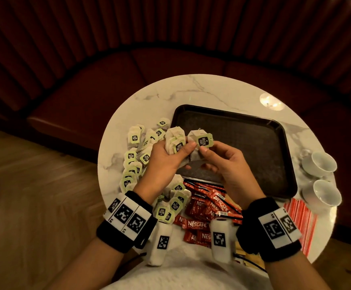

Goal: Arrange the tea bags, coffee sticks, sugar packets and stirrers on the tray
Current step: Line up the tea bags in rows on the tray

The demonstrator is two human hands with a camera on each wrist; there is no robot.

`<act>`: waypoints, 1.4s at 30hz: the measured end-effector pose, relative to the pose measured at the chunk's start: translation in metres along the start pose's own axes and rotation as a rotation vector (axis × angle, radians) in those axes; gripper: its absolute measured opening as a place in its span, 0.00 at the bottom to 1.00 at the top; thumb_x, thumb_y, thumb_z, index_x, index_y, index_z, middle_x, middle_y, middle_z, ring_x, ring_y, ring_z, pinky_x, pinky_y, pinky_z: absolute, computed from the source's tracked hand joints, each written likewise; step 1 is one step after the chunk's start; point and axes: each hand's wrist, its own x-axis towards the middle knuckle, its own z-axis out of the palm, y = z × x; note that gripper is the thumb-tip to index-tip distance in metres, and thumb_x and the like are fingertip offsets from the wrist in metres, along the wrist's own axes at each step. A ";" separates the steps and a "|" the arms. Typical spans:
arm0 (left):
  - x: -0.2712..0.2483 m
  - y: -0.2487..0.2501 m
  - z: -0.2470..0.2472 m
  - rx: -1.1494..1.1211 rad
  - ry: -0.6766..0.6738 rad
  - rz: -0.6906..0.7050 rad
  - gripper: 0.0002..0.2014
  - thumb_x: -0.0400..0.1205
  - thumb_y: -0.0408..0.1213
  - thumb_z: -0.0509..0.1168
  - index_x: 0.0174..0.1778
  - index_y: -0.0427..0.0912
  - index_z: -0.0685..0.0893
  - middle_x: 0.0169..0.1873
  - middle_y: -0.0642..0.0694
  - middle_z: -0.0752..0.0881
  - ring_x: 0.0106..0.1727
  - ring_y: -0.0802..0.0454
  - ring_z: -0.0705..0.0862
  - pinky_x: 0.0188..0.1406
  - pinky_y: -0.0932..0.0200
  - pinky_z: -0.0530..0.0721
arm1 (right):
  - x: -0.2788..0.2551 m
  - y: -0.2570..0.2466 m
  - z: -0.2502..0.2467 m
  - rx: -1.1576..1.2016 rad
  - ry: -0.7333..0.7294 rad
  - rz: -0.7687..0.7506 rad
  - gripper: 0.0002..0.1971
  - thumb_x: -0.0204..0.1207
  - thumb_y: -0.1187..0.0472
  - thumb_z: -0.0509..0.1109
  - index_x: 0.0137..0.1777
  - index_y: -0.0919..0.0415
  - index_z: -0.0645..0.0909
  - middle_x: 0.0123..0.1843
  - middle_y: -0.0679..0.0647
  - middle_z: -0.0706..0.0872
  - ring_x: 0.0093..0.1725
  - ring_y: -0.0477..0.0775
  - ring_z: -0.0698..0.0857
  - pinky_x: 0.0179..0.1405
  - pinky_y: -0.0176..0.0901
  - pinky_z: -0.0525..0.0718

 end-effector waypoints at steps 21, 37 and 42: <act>-0.002 -0.003 0.000 0.022 -0.010 -0.023 0.06 0.82 0.34 0.69 0.52 0.40 0.89 0.43 0.47 0.93 0.42 0.51 0.92 0.33 0.61 0.89 | 0.000 0.000 0.005 0.140 0.024 0.106 0.07 0.81 0.66 0.67 0.56 0.66 0.83 0.43 0.53 0.92 0.38 0.48 0.91 0.33 0.34 0.86; 0.005 -0.001 -0.010 0.133 -0.182 -0.098 0.06 0.83 0.30 0.67 0.51 0.34 0.87 0.43 0.36 0.90 0.37 0.53 0.89 0.31 0.62 0.88 | 0.010 -0.013 -0.004 -0.057 0.113 0.082 0.20 0.82 0.67 0.56 0.46 0.55 0.92 0.38 0.53 0.90 0.34 0.44 0.83 0.35 0.40 0.81; 0.009 0.004 -0.012 0.189 -0.246 -0.103 0.04 0.81 0.29 0.68 0.49 0.36 0.88 0.40 0.42 0.90 0.35 0.57 0.88 0.28 0.63 0.85 | 0.009 -0.019 -0.007 -0.142 0.062 0.011 0.16 0.83 0.70 0.62 0.47 0.56 0.91 0.44 0.56 0.92 0.41 0.56 0.83 0.34 0.36 0.83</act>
